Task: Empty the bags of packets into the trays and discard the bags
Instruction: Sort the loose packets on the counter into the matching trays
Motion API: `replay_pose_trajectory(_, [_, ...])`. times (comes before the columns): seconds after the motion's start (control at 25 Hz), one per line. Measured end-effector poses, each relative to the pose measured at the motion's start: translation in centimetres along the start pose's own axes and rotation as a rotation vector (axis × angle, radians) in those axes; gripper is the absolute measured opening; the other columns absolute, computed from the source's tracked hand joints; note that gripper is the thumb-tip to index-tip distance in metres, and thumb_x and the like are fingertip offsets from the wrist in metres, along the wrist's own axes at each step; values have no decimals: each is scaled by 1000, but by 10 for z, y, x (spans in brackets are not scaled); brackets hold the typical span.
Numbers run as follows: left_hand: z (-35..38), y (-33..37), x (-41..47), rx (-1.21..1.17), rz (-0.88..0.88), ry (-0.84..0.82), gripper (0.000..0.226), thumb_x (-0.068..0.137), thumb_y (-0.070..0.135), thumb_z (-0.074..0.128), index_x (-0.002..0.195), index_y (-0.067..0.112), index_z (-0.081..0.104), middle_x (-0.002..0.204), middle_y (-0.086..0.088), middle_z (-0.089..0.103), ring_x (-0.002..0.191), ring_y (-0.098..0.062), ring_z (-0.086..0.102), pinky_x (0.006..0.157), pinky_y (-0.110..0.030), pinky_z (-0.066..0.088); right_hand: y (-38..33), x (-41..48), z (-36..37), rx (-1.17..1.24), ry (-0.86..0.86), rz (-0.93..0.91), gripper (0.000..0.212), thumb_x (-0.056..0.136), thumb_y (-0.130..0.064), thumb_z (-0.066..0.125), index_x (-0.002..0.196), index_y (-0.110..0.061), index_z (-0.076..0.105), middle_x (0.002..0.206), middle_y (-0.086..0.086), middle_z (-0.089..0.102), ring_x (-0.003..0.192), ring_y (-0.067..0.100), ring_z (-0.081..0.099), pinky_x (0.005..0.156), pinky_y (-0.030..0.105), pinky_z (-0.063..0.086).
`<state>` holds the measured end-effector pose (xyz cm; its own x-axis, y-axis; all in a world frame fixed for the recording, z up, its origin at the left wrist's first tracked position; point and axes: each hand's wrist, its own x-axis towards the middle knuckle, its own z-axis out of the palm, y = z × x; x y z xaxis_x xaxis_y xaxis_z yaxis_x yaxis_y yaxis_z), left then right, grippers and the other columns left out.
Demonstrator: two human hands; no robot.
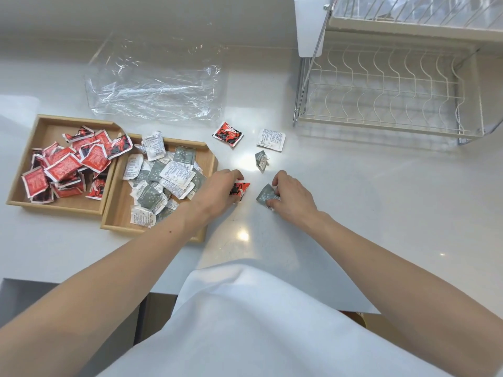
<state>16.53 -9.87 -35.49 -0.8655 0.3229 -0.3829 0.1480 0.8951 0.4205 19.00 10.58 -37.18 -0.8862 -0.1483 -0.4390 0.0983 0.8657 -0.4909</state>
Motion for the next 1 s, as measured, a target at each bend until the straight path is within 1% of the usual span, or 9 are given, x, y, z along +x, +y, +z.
replay_pose_trajectory(0.12, [-8, 0, 5, 117, 13, -59, 55, 80, 6, 71, 132, 6, 51, 121, -16, 53, 102, -39, 59, 84, -46, 50, 2, 3, -3, -13, -29, -1, 42, 84, -23, 68, 119, -11, 48, 115, 10, 51, 103, 29, 52, 80, 38, 46])
replay_pose_trajectory(0.2, [-9, 2, 6, 176, 6, -106, 50, 81, 5, 69, 127, 4, 50, 120, -17, 49, 95, -39, 60, 80, -48, 52, 3, 5, -4, -30, -52, 0, 34, 85, -23, 67, 113, -13, 51, 115, 10, 46, 100, 30, 52, 78, 37, 45])
replay_pose_trajectory(0.32, [-12, 4, 8, 205, -5, -112, 47, 79, 8, 72, 118, 7, 45, 107, -15, 55, 86, -36, 59, 66, -45, 50, 3, 8, -8, -65, -119, -3, 22, 85, -23, 68, 96, -19, 49, 101, 3, 51, 95, 29, 54, 68, 34, 38])
replay_pose_trajectory(0.44, [-15, 3, 10, 171, 3, -107, 48, 75, 11, 75, 112, 9, 44, 96, -14, 62, 81, -33, 56, 57, -38, 41, 0, 16, -23, 106, -135, -29, 36, 83, -24, 72, 110, -17, 49, 89, -1, 60, 88, 25, 55, 69, 37, 44])
replay_pose_trajectory(0.56, [-29, 1, 17, 16, -11, -81, 36, 76, 16, 78, 107, 9, 61, 92, -12, 69, 87, -33, 61, 62, -35, 43, -10, 36, -41, 217, -60, -80, 50, 81, -20, 74, 125, -13, 50, 76, -12, 58, 82, 22, 56, 71, 36, 46])
replay_pose_trajectory(0.68, [-53, -3, 35, -65, -39, 5, 25, 77, 18, 76, 99, 9, 69, 91, -13, 71, 86, -33, 63, 64, -35, 45, -23, 59, -50, 116, -84, -138, 62, 81, -23, 73, 136, -12, 46, 96, 2, 66, 96, 27, 59, 81, 37, 49])
replay_pose_trajectory(0.8, [-74, -10, 65, -40, -72, 23, 42, 78, 18, 76, 117, 11, 64, 107, -15, 70, 98, -35, 62, 76, -40, 51, -27, 77, -46, -67, -113, -145, 54, 84, -26, 68, 132, -11, 50, 118, 13, 60, 109, 34, 56, 87, 42, 49])
replay_pose_trajectory(0.92, [-83, -19, 94, 6, -95, -33, 69, 75, 16, 81, 137, 12, 51, 129, -17, 62, 118, -36, 56, 94, -44, 49, -26, 82, -39, -130, -74, -128, 41, 84, -29, 68, 119, -12, 54, 116, 12, 50, 101, 34, 54, 78, 39, 46])
replay_pose_trajectory(1.0, [-84, -24, 107, 52, -81, -74, 76, 74, 16, 82, 141, 10, 47, 131, -19, 60, 122, -37, 53, 94, -42, 48, -22, 82, -36, -107, -45, -118, 38, 84, -32, 69, 114, -13, 54, 114, 10, 46, 92, 30, 50, 71, 36, 42])
